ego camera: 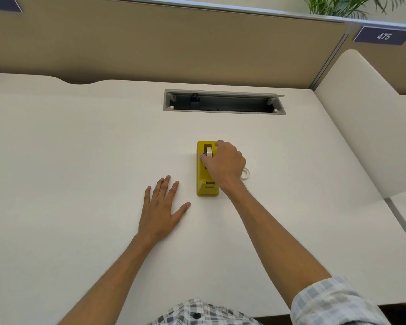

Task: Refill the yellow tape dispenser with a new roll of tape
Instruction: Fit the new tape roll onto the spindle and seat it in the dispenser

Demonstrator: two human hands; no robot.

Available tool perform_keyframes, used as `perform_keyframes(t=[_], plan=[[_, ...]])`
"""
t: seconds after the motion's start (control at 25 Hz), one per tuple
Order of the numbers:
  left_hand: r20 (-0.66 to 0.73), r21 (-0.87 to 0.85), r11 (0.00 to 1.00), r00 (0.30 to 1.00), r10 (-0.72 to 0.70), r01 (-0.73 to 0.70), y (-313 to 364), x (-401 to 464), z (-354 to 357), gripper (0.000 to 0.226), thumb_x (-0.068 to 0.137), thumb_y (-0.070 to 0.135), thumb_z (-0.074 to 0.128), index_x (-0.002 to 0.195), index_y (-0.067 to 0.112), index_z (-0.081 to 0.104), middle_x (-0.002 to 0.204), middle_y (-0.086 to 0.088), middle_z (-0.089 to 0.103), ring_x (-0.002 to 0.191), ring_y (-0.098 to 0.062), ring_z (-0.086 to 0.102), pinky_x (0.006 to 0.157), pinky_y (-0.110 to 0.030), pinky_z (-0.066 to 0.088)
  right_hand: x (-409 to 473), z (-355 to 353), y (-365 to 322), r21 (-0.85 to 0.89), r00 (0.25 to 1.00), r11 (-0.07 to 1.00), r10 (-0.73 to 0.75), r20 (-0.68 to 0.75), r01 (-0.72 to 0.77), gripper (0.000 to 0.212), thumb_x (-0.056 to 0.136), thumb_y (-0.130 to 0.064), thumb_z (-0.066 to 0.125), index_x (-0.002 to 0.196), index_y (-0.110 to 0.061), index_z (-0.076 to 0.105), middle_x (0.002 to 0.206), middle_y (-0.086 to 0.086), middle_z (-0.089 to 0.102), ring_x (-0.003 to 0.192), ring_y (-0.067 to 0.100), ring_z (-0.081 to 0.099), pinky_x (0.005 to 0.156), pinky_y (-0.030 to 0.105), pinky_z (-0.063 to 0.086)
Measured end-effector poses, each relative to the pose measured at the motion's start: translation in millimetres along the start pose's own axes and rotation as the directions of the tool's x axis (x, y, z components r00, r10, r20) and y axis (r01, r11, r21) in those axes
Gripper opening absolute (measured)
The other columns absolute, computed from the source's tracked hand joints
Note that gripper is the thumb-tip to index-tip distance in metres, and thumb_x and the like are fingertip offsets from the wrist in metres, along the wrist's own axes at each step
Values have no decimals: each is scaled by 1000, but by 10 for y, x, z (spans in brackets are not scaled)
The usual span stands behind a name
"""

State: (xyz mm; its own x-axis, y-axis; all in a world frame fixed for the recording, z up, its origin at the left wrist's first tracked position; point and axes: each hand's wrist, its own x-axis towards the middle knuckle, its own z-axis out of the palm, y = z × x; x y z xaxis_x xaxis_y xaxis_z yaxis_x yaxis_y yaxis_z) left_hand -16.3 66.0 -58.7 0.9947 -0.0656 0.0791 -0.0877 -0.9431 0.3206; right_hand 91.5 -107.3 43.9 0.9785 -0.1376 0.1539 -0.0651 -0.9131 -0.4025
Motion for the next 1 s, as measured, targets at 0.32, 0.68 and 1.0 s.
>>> perform_keyframes(t=[0.32,0.68,1.0], plan=[[-19,-1,1000,1000,-2,2,3,-12,14,76,90,71,20,152,27,25,163,1,16,151,-14,8,122,-42,2,91,-34,169,-11,948,960,-274,160,279,33,87,-26,61,120,-21,65,117,2,56,93,24,61,68,34,48],[-20,2,1000,1000,-6,6,9,-12,23,76,90,70,22,152,27,27,163,1,17,151,-14,9,122,-42,3,98,-15,180,-12,951,964,-260,169,266,39,86,-23,61,125,-23,62,111,1,64,96,24,63,71,35,49],[-13,-62,996,997,-70,69,122,48,24,85,83,72,21,152,23,27,163,-2,16,151,-17,7,121,-45,0,123,-22,271,32,919,943,-331,212,332,52,82,-32,69,132,-26,54,132,2,50,106,22,58,70,30,45]])
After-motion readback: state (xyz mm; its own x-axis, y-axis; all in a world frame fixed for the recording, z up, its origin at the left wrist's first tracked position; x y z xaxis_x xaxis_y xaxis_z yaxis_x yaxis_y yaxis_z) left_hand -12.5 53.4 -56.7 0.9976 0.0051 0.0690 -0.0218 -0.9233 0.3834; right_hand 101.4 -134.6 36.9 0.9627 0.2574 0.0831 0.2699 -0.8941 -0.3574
